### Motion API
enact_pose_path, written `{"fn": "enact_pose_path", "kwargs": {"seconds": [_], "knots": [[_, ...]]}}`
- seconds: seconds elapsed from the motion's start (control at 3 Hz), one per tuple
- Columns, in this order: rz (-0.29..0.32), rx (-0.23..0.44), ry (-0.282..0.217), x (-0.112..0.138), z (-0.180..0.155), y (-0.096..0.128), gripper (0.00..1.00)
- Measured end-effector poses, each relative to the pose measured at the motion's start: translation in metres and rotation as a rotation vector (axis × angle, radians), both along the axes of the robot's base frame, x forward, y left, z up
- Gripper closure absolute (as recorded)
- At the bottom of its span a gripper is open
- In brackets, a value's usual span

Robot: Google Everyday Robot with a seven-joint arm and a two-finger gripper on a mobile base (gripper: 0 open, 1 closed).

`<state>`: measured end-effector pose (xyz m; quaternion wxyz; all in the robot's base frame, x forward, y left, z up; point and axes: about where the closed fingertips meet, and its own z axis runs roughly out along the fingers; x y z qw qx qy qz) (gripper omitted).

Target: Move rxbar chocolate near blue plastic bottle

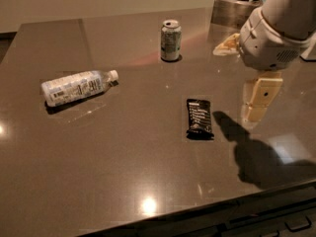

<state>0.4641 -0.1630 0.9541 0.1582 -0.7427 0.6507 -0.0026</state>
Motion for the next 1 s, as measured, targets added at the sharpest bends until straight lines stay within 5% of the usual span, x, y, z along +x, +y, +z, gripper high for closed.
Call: {"fn": "enact_pose_path", "kwargs": {"seconds": [0.67, 1.0], "knots": [[0.369, -0.103, 0.04, 0.01, -0.032, 0.039, 0.0], [0.491, -0.156, 0.064, 0.011, -0.052, 0.049, 0.0]]}}
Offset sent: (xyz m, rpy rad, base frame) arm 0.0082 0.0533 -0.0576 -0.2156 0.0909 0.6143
